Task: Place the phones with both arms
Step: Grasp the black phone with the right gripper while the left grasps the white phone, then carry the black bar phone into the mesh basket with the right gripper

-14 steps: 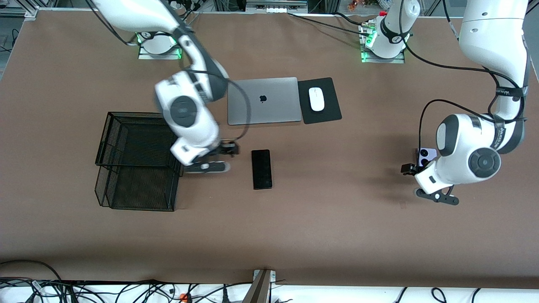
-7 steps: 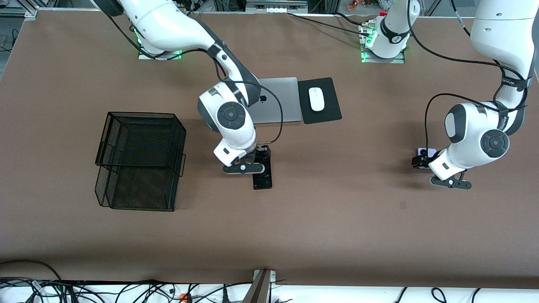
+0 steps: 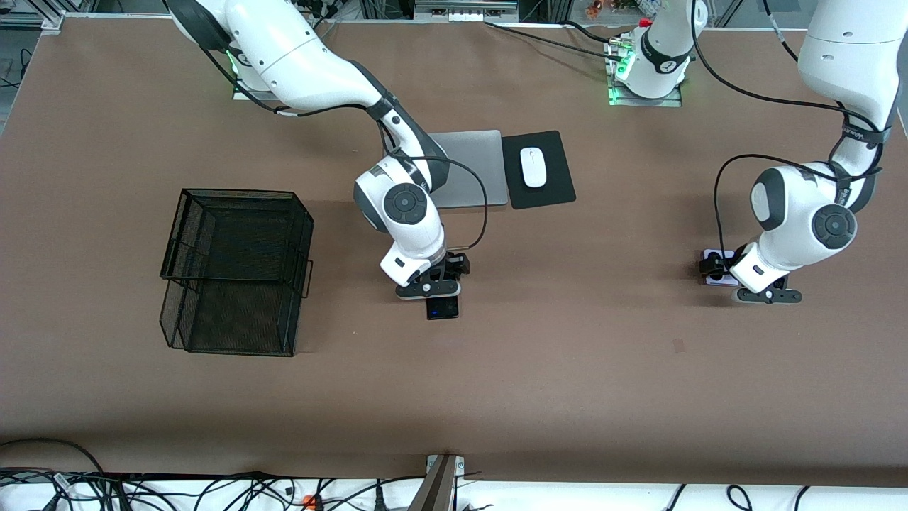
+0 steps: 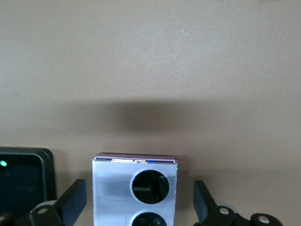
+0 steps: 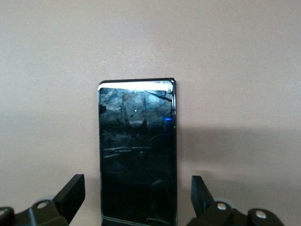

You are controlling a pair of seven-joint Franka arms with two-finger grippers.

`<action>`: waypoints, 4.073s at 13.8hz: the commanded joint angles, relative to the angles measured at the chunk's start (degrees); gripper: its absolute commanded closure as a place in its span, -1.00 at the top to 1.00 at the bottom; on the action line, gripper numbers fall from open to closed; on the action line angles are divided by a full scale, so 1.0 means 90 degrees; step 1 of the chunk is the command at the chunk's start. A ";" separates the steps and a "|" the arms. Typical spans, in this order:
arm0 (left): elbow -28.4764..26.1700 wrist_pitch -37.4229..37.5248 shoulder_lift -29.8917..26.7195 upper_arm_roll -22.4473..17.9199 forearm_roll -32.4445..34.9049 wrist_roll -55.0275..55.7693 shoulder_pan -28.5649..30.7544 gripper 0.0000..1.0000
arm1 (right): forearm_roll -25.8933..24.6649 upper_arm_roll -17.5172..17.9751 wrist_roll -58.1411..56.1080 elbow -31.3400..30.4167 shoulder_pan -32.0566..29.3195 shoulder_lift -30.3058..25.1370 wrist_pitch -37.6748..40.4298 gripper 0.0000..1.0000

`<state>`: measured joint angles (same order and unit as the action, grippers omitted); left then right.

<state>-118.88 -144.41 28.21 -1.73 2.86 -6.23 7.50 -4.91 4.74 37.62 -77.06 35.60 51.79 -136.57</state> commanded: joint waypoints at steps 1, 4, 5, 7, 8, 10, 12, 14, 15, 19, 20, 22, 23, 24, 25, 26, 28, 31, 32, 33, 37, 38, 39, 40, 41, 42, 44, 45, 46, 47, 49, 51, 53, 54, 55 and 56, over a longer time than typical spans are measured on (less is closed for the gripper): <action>-0.0443 -0.0302 -0.0244 0.0163 0.0024 0.0485 0.0036 1.00 | -0.0206 -0.0078 0.0117 0.0203 0.0155 0.0134 -0.0001 1.00; -0.0463 -0.0312 -0.0244 0.0163 0.0024 0.0497 0.0046 1.00 | -0.0284 -0.0078 0.0136 0.0193 0.0214 0.0193 -0.0001 1.00; -0.0453 -0.0312 -0.0244 0.0163 0.0034 0.0496 0.0046 1.00 | -0.0294 -0.0078 0.0155 0.0193 0.0214 0.0202 -0.0001 1.00; -0.0434 -0.0293 -0.0244 0.0163 0.0063 0.0457 0.0046 1.00 | -0.0430 -0.0078 0.0156 0.0193 0.0214 0.0251 -0.0011 1.00; -0.0424 -0.0293 -0.0244 0.0163 0.0092 0.0399 0.0046 1.00 | -0.0508 -0.0078 0.0156 0.0193 0.0214 0.0280 -0.0011 1.00; -0.0405 -0.0273 -0.0235 0.0154 0.0122 0.0147 0.0046 1.00 | -0.0519 -0.0078 0.0156 0.0193 0.0214 0.0290 -0.0011 1.00; -0.0375 -0.0263 -0.0215 0.0095 0.0112 -0.0419 0.0094 1.00 | -0.0509 -0.0078 0.0165 0.0193 0.0214 0.0290 -0.0011 1.00; -0.0356 -0.0254 -0.0234 0.0095 0.0122 -0.0528 0.0192 1.00 | -0.0509 -0.0078 0.0165 0.0193 0.0214 0.0290 -0.0011 1.00; -0.0356 -0.0254 -0.0244 0.0095 0.0122 -0.0548 0.0192 1.00 | -0.0509 -0.0078 0.0165 0.0193 0.0214 0.0290 -0.0021 1.00; -0.0356 -0.0302 -0.0205 0.0095 0.0122 -0.0636 0.0309 1.00 | -0.0529 -0.0078 0.0165 0.0203 0.0263 0.0349 -0.0040 1.00; -0.0356 -0.0302 -0.0196 0.0105 0.0122 -0.0646 0.0309 1.00 | -0.0529 -0.0078 0.0165 0.0193 0.0263 0.0368 -0.0147 1.00; -0.0356 -0.0302 -0.0186 0.0095 0.0122 -0.0646 0.0319 1.00 | -0.0529 -0.0078 0.0165 0.0193 0.0273 0.0388 -0.0187 1.00; -0.0356 -0.0312 -0.0176 0.0105 0.0122 -0.0646 0.0319 1.00 | -0.0529 -0.0078 0.0165 0.0193 0.0273 0.0398 -0.0187 1.00; -0.0356 -0.0457 -0.0157 0.0105 0.0112 -0.0636 0.0319 1.00 | -0.0529 -0.0078 0.0165 0.0193 0.0282 0.0398 -0.0187 1.00; -0.0365 -0.0517 -0.0098 0.0105 0.0112 -0.0627 0.0319 1.00 | -0.0538 -0.0088 0.0165 0.0193 0.0302 0.0407 -0.0187 1.00; -0.0365 -0.0517 -0.0098 0.0105 0.0112 -0.0627 0.0319 1.00 | -0.0567 -0.0088 0.0165 0.0193 0.0302 0.0408 -0.0187 1.00; -0.0365 -0.0537 -0.0069 0.0095 0.0112 -0.0627 0.0319 1.00 | -0.0587 -0.0088 0.0156 0.0193 0.0302 0.0417 -0.0187 1.00; -0.0375 -0.0634 0.0000 0.0105 0.0112 -0.0627 0.0329 1.00 | -0.0636 -0.0088 0.0156 0.0193 0.0302 0.0417 -0.0187 0.95; -0.0394 -0.0721 0.0029 0.0105 0.0112 -0.0627 0.0329 1.00 | -0.0665 -0.0088 0.0156 0.0193 0.0302 0.0417 -0.0187 0.78; -0.0414 -0.0819 0.0087 0.0105 0.0112 -0.0617 0.0358 1.00 | -0.0723 -0.0088 0.0156 0.0193 0.0302 0.0417 -0.0187 0.47; -0.0434 -0.0908 0.0175 0.0105 0.0112 -0.0549 0.0387 1.00 | -0.0714 -0.0088 0.0097 0.0193 0.0234 0.0301 -0.0129 -0.64; -0.0443 -0.0985 0.0195 0.0105 0.0112 -0.0529 0.0378 1.00 | -0.0676 -0.0097 0.0078 0.0193 0.0205 0.0145 -0.0022 -0.64; -0.0443 -0.0986 0.0224 0.0105 0.0102 -0.0519 0.0378 1.00 | -0.0685 -0.0175 0.0039 0.0183 0.0108 -0.0107 0.0424 -0.64; -0.0443 -0.0986 0.0234 0.0114 0.0093 -0.0510 0.0378 1.00 | -0.0666 -0.0224 0.0019 0.0193 0.0029 -0.0419 0.0902 -0.64; -0.0443 -0.0986 0.0234 0.0114 0.0073 -0.0500 0.0378 0.91 | -0.0665 -0.0234 0.0009 0.0183 -0.0107 -0.0693 0.1323 -0.64; -0.0443 -0.0986 0.0234 0.0114 0.0044 -0.0490 0.0378 0.64 | -0.0675 -0.0244 -0.0001 0.0183 -0.0263 -0.0986 0.1675 -0.64; -0.0443 -0.0986 0.0244 0.0114 0.0034 -0.0315 0.0378 0.00 | -0.0724 -0.0506 -0.0262 0.0144 -0.0449 -0.1543 0.2426 -0.62; -0.0443 -0.0986 0.0254 0.0124 0.0034 -0.0188 0.0378 -0.31 | -0.0695 -0.0778 -0.0680 0.0134 -0.0450 -0.1797 0.2836 -0.62; -0.0434 -0.0986 0.0244 0.0144 0.0034 -0.0129 0.0378 -0.57 | -0.0646 -0.1061 -0.1168 0.0125 -0.0460 -0.2012 0.3169 -0.62; -0.0424 -0.0976 0.0244 0.0153 0.0034 -0.0051 0.0368 -0.73 | -0.0627 -0.1335 -0.1579 0.0028 -0.0460 -0.2237 0.3414 -0.62; -0.0366 -0.0908 0.0244 0.0163 0.0034 0.0144 0.0300 -0.85 | -0.0423 -0.1688 -0.2147 -0.0303 -0.0576 -0.2725 0.3737 -0.64; -0.0259 -0.0792 0.0215 0.0183 0.0044 0.0349 0.0261 -1.00 | -0.0081 -0.2136 -0.2625 -0.1004 -0.0635 -0.3310 0.3837 -0.64; 0.0004 -0.0198 0.0166 0.0212 0.0034 0.0534 0.0076 -1.00 | 0.0086 -0.2430 -0.2706 -0.2000 -0.0635 -0.3984 0.3652 -0.64; 0.0170 0.0124 0.0117 0.0222 0.0043 0.0739 -0.0012 -1.00 | 0.0087 -0.2490 -0.2706 -0.2430 -0.0626 -0.4287 0.3574 -0.64; 0.0326 0.0408 0.0107 0.0222 0.0034 0.0886 -0.0148 -1.00 | 0.0087 -0.2509 -0.2706 -0.2859 -0.0626 -0.4560 0.3515 -0.66; 0.0512 0.0681 0.0098 0.0222 0.0043 0.1022 -0.0246 -1.00 | 0.0087 -0.2558 -0.2706 -0.3279 -0.0626 -0.4843 0.3408 -0.71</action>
<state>-118.10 -143.62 29.48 0.48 2.90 0.05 7.32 -4.62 -18.10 13.29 -95.54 29.23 16.57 -102.80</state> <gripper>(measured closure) 0.150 0.194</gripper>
